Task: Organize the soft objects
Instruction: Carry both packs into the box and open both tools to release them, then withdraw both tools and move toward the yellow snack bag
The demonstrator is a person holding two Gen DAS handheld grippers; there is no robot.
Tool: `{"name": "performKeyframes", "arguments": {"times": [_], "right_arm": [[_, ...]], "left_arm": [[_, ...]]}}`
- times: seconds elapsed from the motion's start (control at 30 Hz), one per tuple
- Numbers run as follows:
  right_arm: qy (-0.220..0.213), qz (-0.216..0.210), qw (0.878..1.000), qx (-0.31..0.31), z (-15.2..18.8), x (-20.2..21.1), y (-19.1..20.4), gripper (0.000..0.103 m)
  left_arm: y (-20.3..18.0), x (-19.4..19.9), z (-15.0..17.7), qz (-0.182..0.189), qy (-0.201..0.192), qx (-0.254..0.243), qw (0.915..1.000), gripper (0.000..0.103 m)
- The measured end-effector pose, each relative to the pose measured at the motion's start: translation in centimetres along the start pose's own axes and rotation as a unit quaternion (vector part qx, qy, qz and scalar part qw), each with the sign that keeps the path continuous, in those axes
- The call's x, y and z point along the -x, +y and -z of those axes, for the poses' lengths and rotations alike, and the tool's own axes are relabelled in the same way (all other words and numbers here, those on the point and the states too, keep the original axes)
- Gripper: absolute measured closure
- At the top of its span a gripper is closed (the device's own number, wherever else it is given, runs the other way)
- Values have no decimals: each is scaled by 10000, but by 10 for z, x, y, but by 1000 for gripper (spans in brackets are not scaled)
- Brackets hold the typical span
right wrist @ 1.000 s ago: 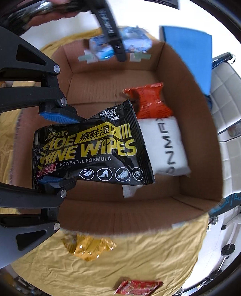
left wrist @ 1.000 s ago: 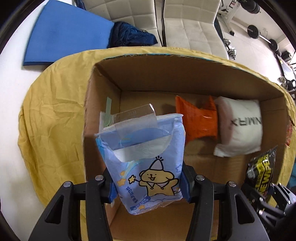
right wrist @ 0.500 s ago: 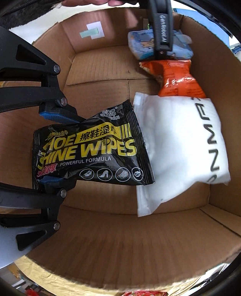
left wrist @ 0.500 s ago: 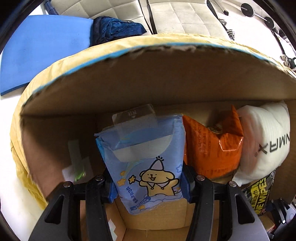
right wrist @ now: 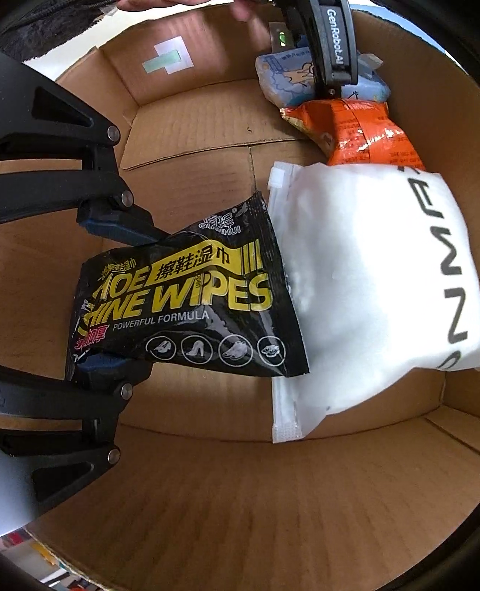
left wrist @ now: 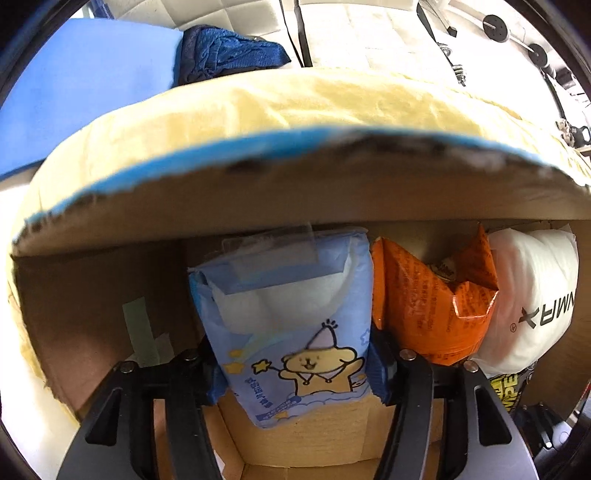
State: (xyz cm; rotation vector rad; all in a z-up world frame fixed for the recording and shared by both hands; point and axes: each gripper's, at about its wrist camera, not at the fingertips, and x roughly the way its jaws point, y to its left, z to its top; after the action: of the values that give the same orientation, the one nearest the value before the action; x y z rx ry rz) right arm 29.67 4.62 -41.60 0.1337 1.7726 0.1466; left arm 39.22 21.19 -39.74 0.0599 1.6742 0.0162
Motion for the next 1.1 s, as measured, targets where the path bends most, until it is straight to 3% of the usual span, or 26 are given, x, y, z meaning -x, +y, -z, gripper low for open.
{"name": "performKeyframes", "arguments": {"times": [0.07, 0.17, 0.47, 0.67, 0.77, 1.1], "right_arm": [[18, 23, 10000, 9, 0, -2, 0, 46], [-55, 115, 9999, 62, -5, 2, 3, 32], [-304, 260, 9989, 232, -8, 28, 14, 20], [-591, 378, 9970, 311, -7, 55, 24, 10], [-735, 376, 9959, 368, -2, 67, 27, 0], [-1258, 511, 9891, 567, 29, 104, 28, 0]], "left_arm": [[3, -2, 0, 68, 56, 46, 10000, 43], [5, -1, 2, 113, 113, 66, 9999, 42], [5, 17, 9, 249, 76, 85, 9996, 34], [11, 37, 17, 456, -40, 107, 9989, 5], [9, 49, 24, 228, -273, 126, 9993, 2], [12, 97, 77, 412, -1010, 302, 9936, 1]]}}
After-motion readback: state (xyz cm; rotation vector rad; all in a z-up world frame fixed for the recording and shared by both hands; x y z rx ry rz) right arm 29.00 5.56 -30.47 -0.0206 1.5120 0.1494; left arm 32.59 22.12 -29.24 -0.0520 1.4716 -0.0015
